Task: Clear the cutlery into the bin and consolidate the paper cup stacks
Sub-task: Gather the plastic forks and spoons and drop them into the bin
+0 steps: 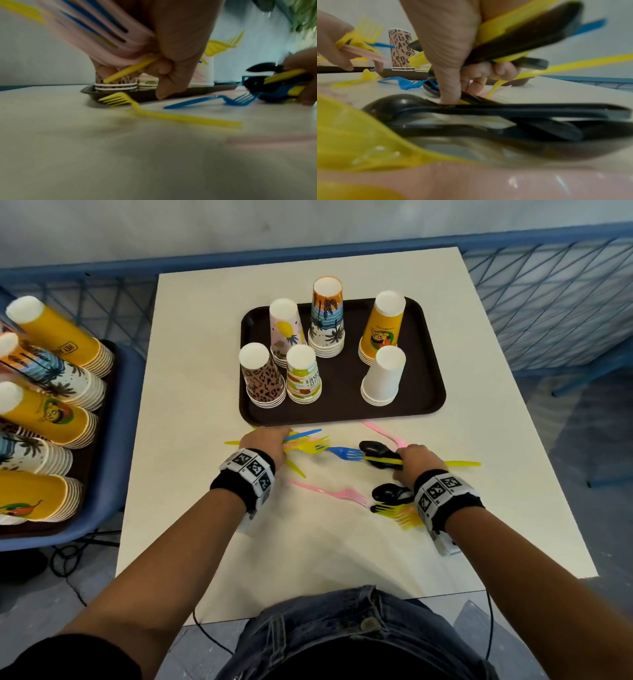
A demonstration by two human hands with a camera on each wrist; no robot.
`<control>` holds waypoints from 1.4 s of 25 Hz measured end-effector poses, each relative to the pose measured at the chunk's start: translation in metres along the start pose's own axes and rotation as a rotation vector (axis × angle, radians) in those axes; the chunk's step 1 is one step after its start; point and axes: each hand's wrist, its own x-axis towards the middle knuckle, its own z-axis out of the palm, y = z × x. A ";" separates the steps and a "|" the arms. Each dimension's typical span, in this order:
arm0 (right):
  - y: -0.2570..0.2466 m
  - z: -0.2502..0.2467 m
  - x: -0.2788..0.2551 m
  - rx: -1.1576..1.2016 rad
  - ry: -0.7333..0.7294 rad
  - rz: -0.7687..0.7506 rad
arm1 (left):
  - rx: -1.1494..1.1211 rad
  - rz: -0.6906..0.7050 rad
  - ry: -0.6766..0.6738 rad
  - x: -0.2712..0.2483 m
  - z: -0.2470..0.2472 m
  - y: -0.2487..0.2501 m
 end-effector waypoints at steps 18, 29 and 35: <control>-0.016 -0.001 -0.038 -0.090 0.237 -0.027 | 0.189 0.023 0.001 -0.014 0.026 -0.036; 0.031 0.004 -0.076 0.261 0.075 0.031 | -0.049 0.229 -0.108 -0.041 0.023 0.017; 0.055 0.043 -0.075 0.147 0.015 0.007 | 0.053 0.325 -0.186 -0.038 0.036 0.032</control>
